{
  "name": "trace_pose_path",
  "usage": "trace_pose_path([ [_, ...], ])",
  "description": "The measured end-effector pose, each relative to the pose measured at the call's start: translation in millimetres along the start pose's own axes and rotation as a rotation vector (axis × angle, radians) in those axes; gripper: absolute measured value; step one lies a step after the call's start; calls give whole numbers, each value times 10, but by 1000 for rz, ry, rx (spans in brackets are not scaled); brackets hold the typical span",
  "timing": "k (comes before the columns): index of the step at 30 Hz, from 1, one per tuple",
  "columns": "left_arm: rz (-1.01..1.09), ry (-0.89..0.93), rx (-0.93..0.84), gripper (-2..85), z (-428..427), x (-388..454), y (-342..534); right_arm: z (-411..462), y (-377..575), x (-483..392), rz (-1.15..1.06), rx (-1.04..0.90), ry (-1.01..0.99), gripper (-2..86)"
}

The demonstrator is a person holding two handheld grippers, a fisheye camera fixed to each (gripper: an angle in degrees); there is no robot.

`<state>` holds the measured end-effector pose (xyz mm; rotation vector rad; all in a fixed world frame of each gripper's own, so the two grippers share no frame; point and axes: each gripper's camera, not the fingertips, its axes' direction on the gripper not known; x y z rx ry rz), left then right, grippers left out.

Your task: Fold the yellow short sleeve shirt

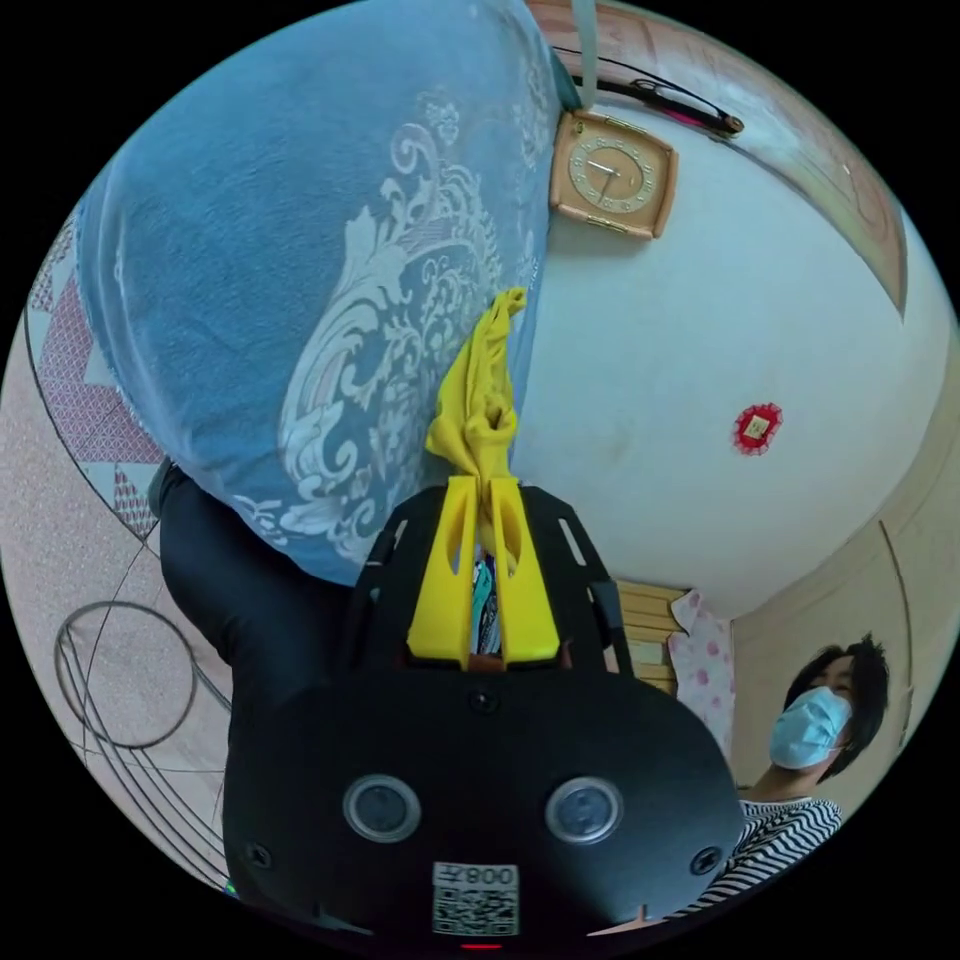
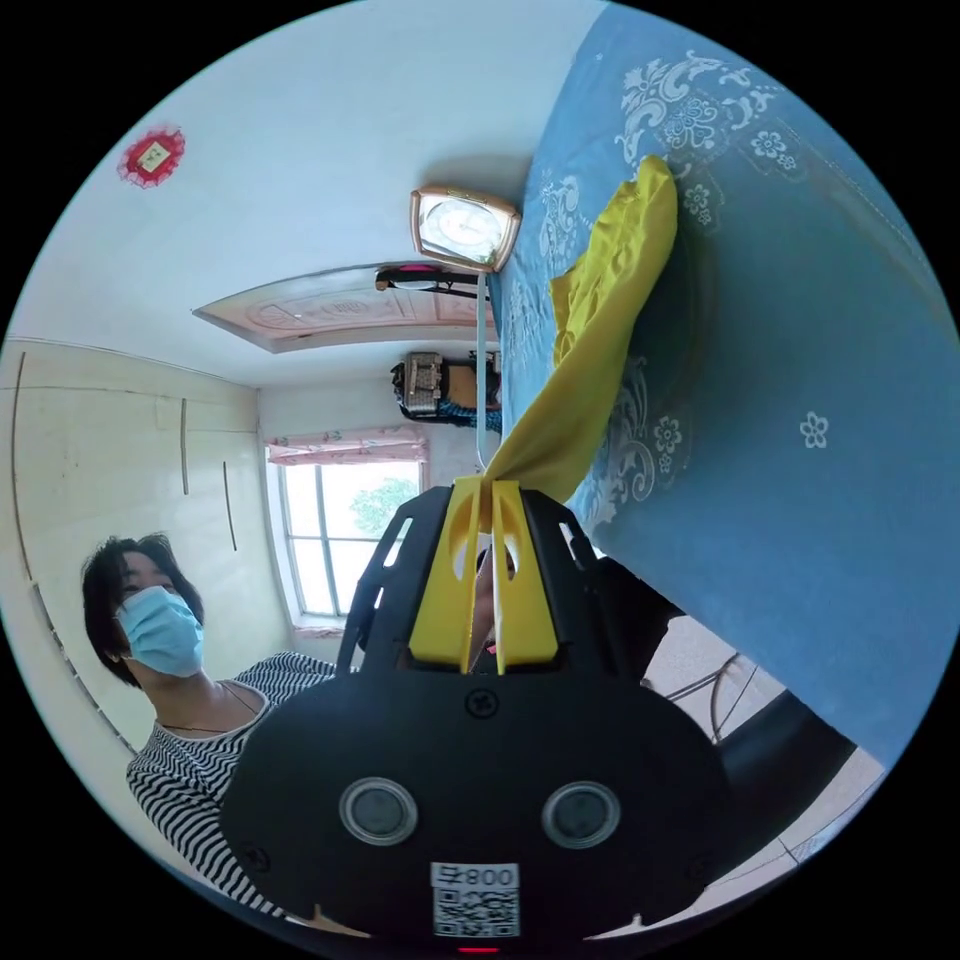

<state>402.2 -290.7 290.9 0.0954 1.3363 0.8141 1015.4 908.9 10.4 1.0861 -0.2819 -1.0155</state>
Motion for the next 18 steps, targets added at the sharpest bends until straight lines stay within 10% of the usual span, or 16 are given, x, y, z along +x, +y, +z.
trace_pose_path([
  [18,338,177,-170,26,113,153,1248,-1591,1621,-834,-164,53,-60,13],
])
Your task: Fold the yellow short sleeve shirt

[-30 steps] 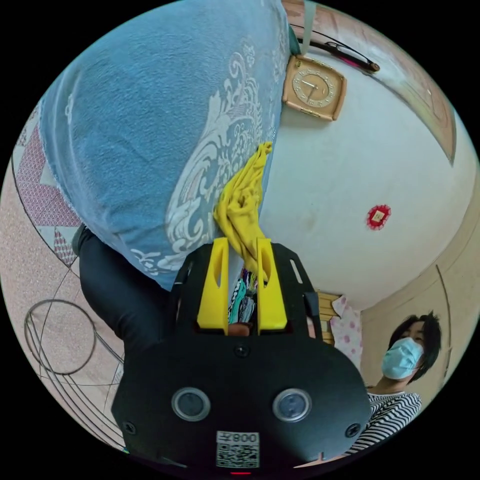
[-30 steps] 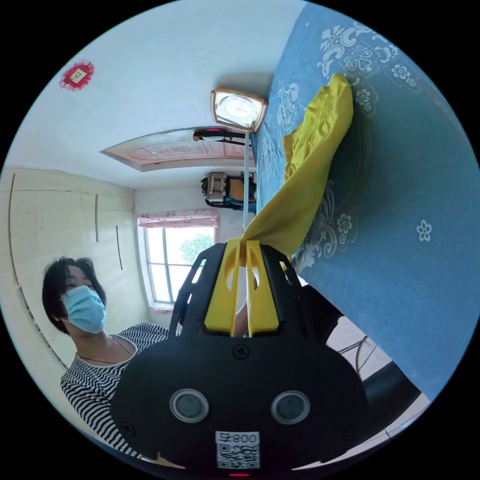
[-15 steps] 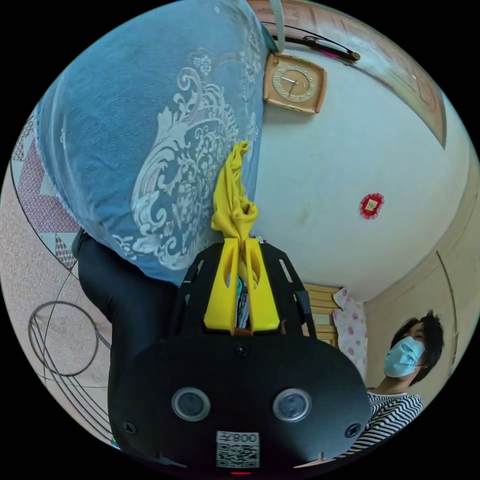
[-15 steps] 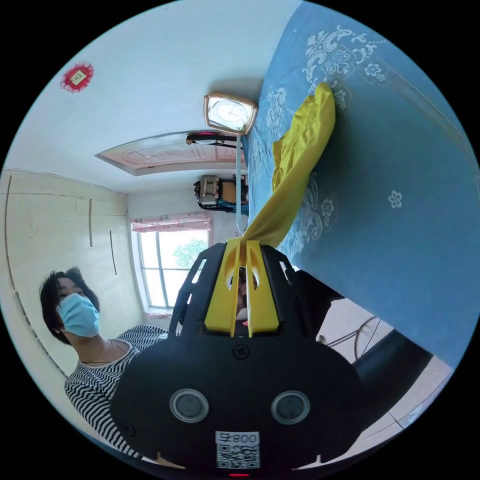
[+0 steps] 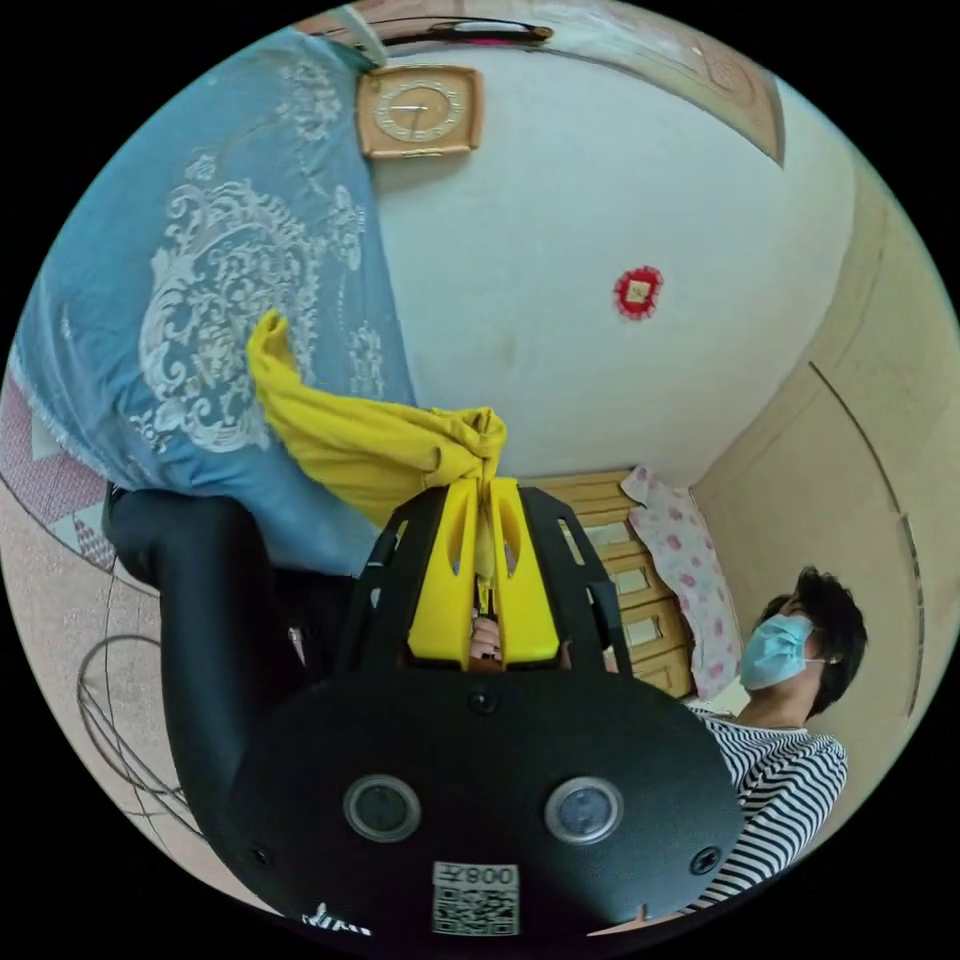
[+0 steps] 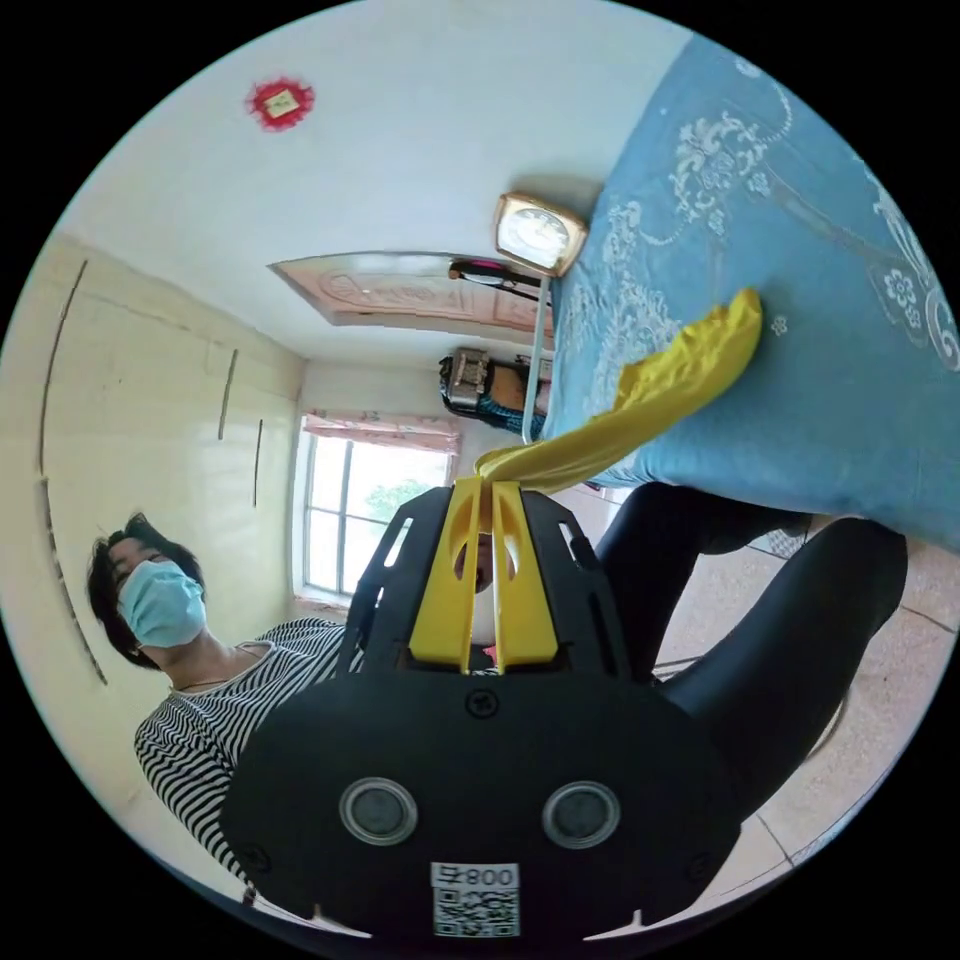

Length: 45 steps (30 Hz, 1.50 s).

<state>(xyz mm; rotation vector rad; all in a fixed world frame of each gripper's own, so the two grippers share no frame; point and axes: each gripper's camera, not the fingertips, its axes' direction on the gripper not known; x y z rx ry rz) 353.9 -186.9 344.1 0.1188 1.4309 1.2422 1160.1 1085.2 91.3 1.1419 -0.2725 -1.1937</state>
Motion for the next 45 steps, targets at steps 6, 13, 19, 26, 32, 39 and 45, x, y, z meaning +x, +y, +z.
trace_pose_path([
  [6,136,109,-62,26,513,-16,330,-723,324,-654,-170,68,-30,14],
  [13,198,163,-178,26,1298,-514,640,-1656,634,-1059,-286,173,-61,14],
  [19,198,160,-289,25,2165,-1317,674,-2452,564,-1061,-293,259,-72,15],
  [26,168,123,-405,26,3714,-2727,140,-3534,-396,-751,-225,338,-21,14],
  [32,205,133,-469,26,5523,-4002,-890,-4623,-2188,-636,-241,377,87,14],
  [39,319,207,-453,25,7541,-4631,-1930,-5943,-4466,-1190,-332,425,171,15],
  [45,493,222,-476,25,8947,-4875,-2133,-7039,-5816,-2113,-414,446,341,15],
])
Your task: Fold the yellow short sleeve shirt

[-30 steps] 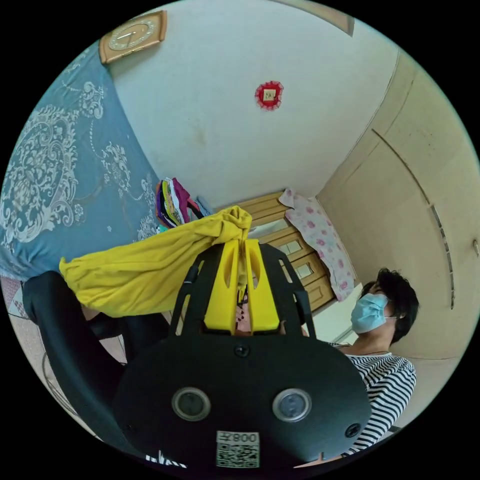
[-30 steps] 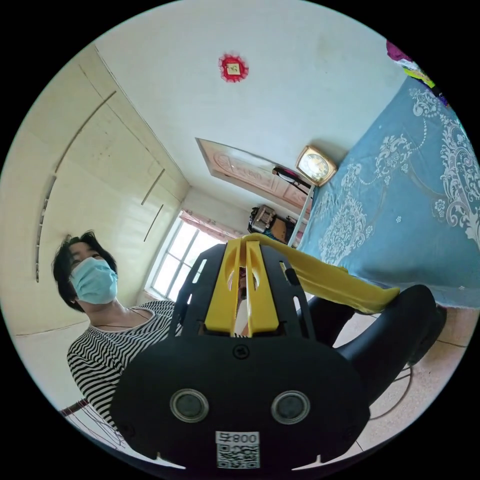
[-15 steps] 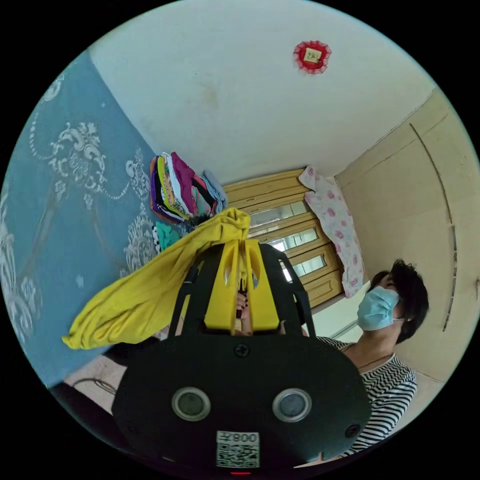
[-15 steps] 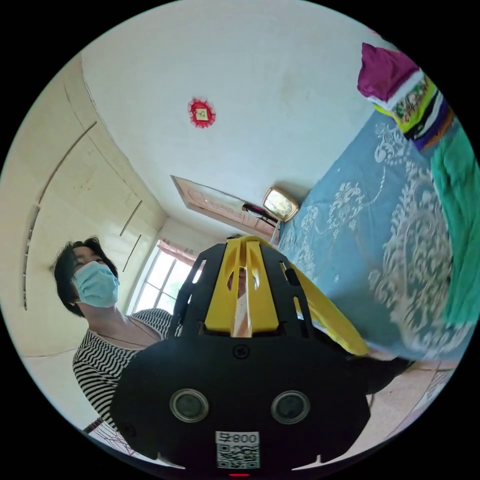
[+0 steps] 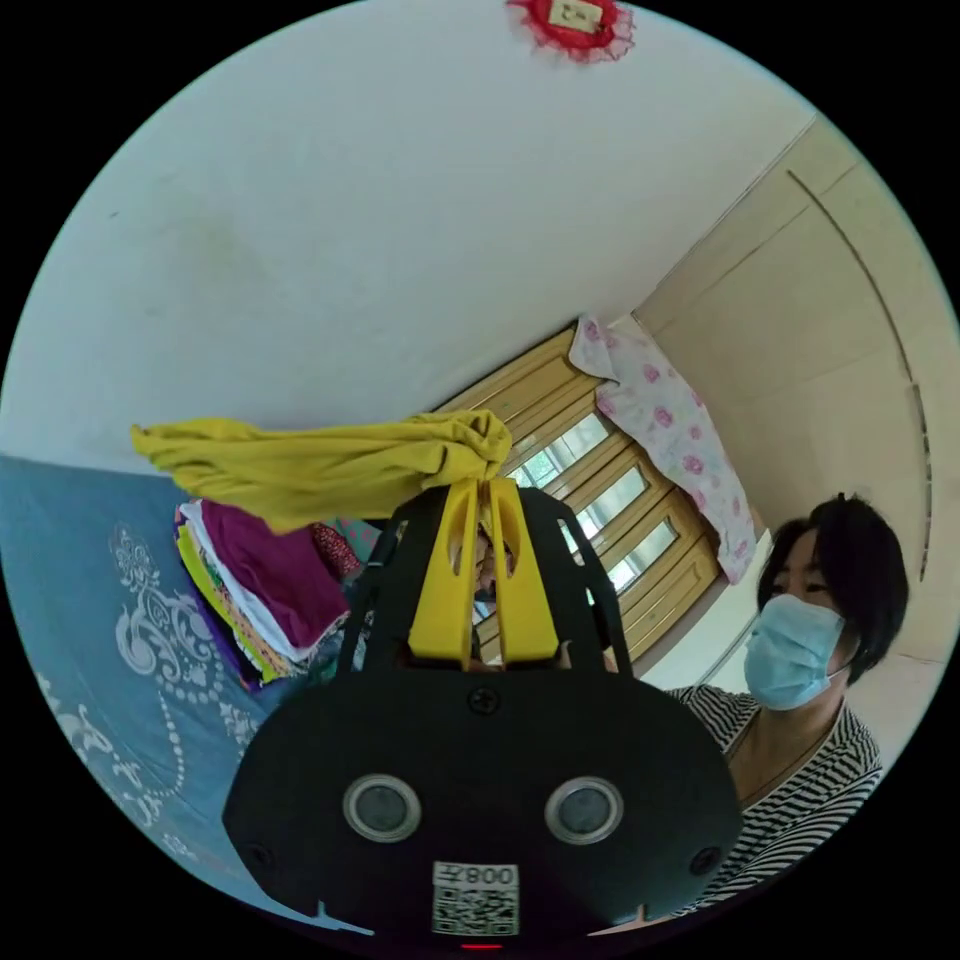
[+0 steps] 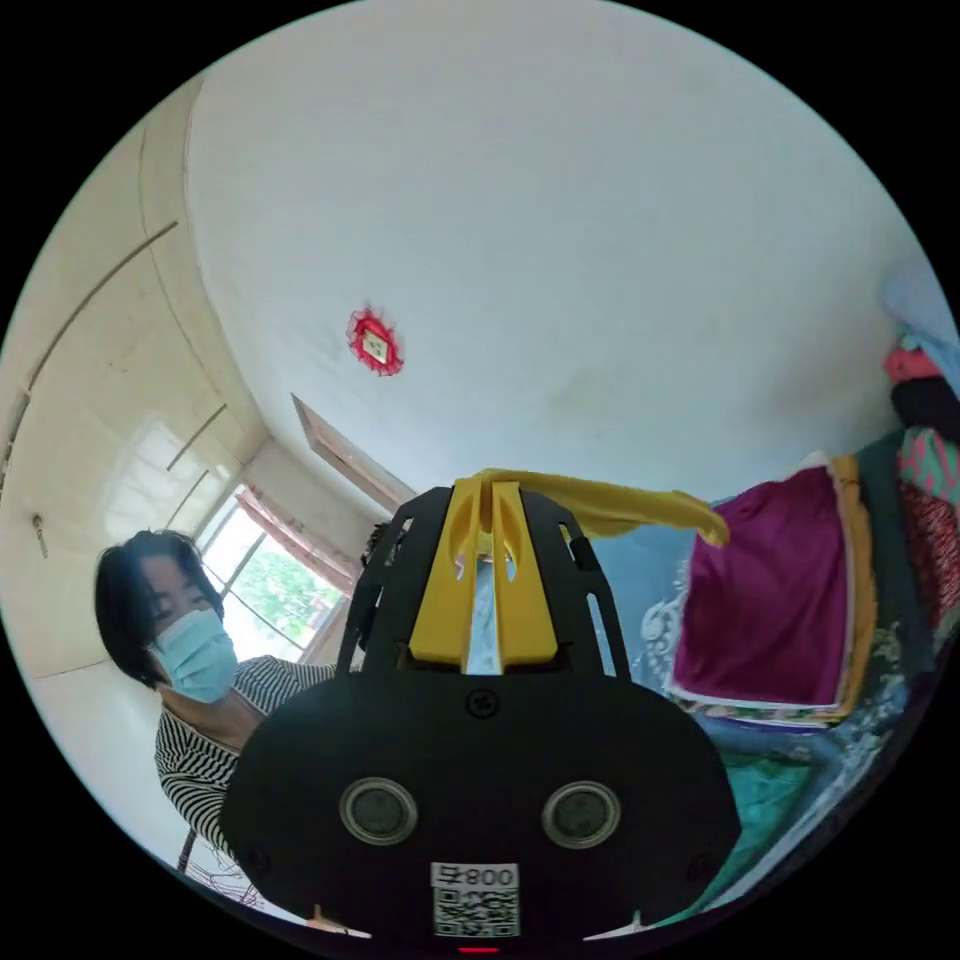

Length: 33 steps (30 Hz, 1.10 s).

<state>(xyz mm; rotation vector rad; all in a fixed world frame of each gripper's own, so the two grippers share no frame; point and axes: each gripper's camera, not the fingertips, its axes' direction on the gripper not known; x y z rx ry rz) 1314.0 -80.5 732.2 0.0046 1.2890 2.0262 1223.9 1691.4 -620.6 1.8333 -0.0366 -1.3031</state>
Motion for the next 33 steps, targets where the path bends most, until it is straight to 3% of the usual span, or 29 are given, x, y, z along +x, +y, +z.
trace_pose_path([
  [6,-67,-118,-176,24,1213,-1678,823,-367,-602,976,149,-112,340,15],
  [10,-286,-256,-393,23,1896,-3310,2044,-213,-473,2138,400,-328,657,15],
  [14,-392,-203,-418,23,2010,-4212,2884,135,-516,2584,420,-496,767,15],
  [21,-449,-248,-468,22,1858,-5090,3756,455,-669,2597,354,-584,925,14],
  [26,-488,-262,-461,15,1474,-5402,4409,658,-679,2198,215,-527,1204,4],
  [30,-401,-243,-395,6,1249,-5345,4582,992,-564,1997,112,-468,1130,2],
  [33,-296,-299,-406,3,1279,-5427,4617,1450,-397,2303,92,-569,1173,1],
])
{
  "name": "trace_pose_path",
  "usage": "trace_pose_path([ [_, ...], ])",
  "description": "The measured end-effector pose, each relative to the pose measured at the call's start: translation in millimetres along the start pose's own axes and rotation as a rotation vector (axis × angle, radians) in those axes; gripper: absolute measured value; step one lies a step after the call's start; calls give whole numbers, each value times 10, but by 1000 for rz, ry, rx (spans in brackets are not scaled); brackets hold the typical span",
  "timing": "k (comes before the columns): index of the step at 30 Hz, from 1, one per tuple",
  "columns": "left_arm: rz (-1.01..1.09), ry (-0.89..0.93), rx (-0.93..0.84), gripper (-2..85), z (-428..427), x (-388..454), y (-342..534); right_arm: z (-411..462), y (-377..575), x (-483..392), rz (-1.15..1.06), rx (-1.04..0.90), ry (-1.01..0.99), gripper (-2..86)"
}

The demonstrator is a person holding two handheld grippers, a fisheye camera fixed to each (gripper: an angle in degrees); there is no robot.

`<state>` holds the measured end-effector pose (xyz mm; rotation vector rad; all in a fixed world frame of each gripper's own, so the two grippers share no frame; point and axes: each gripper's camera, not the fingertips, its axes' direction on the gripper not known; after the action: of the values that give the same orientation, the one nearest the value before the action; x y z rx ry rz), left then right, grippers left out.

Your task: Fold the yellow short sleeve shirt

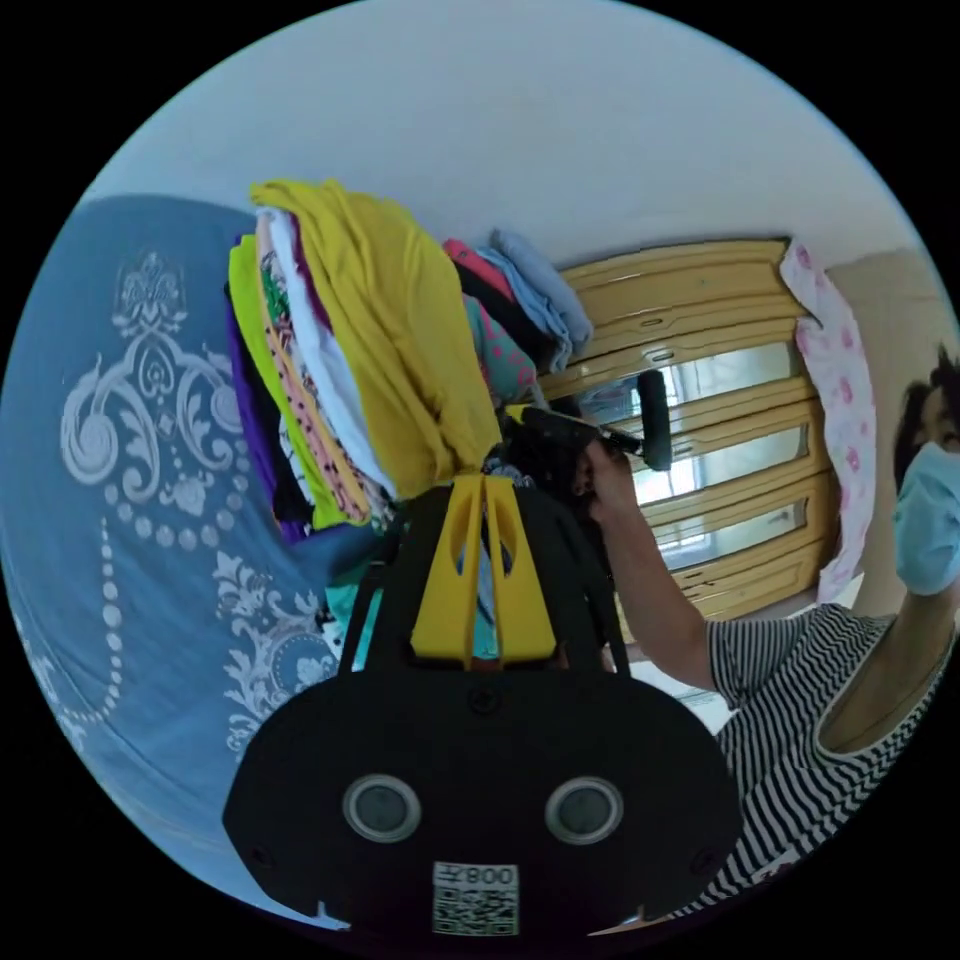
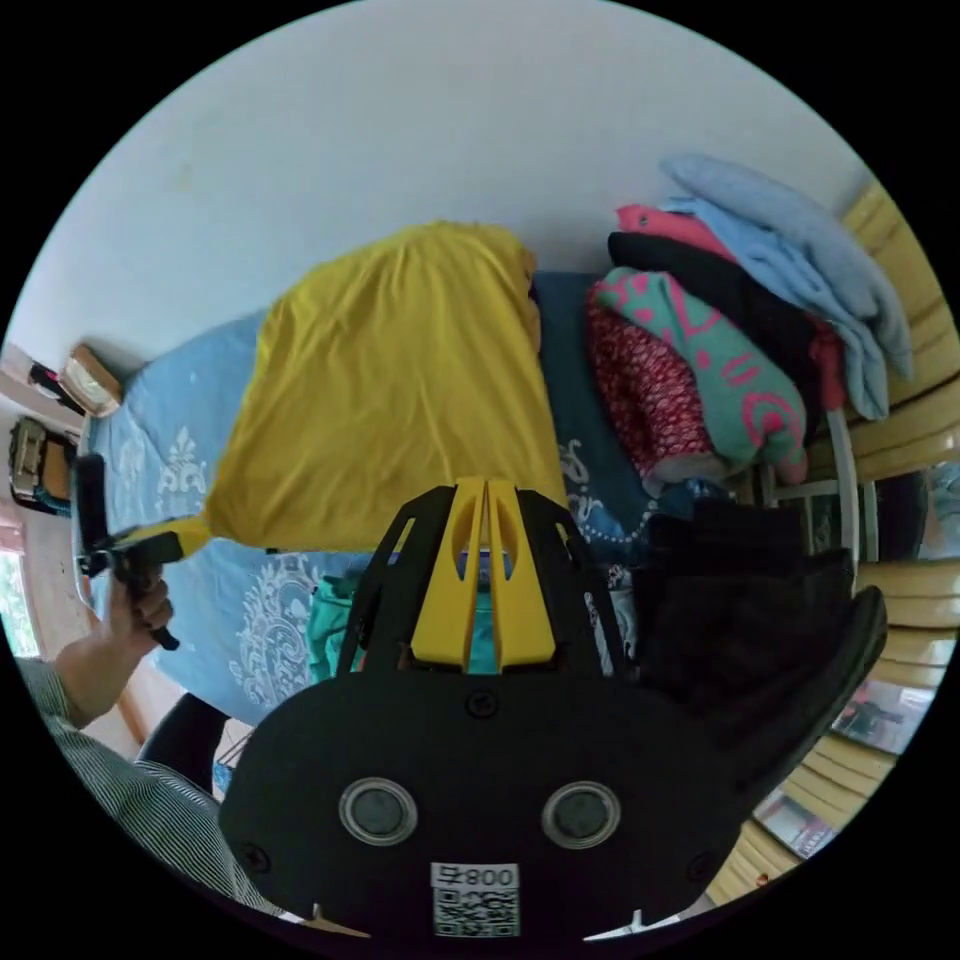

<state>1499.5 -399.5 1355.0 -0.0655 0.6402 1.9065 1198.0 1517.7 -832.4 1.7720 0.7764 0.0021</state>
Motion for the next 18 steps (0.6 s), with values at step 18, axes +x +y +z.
trace_pose_path([
  [18,185,-549,-417,0,-308,-590,2919,265,1706,-756,82,6,-145,2],
])
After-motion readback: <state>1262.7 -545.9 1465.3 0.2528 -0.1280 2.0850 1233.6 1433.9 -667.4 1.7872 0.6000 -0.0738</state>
